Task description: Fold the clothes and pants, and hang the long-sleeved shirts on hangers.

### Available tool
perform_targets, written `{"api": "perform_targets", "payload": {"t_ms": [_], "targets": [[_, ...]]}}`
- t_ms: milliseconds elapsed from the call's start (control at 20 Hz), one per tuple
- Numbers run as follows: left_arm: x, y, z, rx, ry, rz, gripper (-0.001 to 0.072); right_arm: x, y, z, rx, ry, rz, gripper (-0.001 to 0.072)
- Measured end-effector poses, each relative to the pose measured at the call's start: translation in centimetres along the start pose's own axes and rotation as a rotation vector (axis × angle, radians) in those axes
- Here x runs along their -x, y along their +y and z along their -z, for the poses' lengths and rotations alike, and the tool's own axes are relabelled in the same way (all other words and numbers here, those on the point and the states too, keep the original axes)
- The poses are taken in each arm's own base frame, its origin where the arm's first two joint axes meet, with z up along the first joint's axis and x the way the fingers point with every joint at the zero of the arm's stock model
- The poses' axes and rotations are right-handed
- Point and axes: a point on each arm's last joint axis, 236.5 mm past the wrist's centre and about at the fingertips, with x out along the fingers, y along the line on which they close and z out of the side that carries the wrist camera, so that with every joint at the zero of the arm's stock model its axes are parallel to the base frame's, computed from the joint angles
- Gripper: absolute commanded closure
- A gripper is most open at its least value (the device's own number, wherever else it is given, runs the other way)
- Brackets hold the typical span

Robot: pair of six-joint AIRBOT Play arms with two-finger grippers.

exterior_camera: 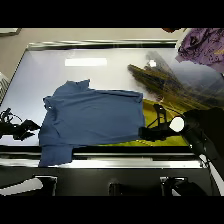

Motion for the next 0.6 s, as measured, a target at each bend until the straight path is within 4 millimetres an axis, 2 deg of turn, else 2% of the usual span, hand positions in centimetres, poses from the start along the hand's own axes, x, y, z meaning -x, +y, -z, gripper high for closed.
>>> {"api": "perform_targets", "payload": {"t_ms": [50,100,150,200,350,400,450,600], "targets": [[-0.3,-0.1,0.4,0.006,0.012,0.011,0.0115,0.1,0.1,-0.3,0.002,-0.009,0.000,0.0685],[-0.5,-0.2,0.8,0.013,0.023,0.019,0.0150,0.2,0.2,-0.5,0.000,-0.018,-0.001,0.0685],[-0.8,-0.2,1.2,0.018,0.033,0.023,0.0333,0.3,0.2,-0.7,-0.002,-0.023,-0.002,0.0685],[-1.0,-0.1,1.7,0.020,0.048,0.021,0.0464,0.4,0.3,-0.8,-0.001,-0.028,-0.002,0.0685],[-1.4,-0.4,2.4,0.033,0.066,0.040,0.0468,0.5,0.3,-1.1,-0.003,-0.036,-0.003,0.0685],[-1.4,-0.5,2.4,0.037,0.067,0.047,0.0564,0.5,0.3,-1.1,-0.005,-0.040,-0.003,0.0685],[-1.5,-0.6,2.6,0.041,0.073,0.053,0.0697,0.5,0.3,-1.2,-0.005,-0.041,-0.003,0.0685],[-1.4,-1.5,3.0,0.052,0.089,0.091,0.0694,0.5,0.4,-1.4,-0.005,-0.052,-0.007,0.0685]]}}
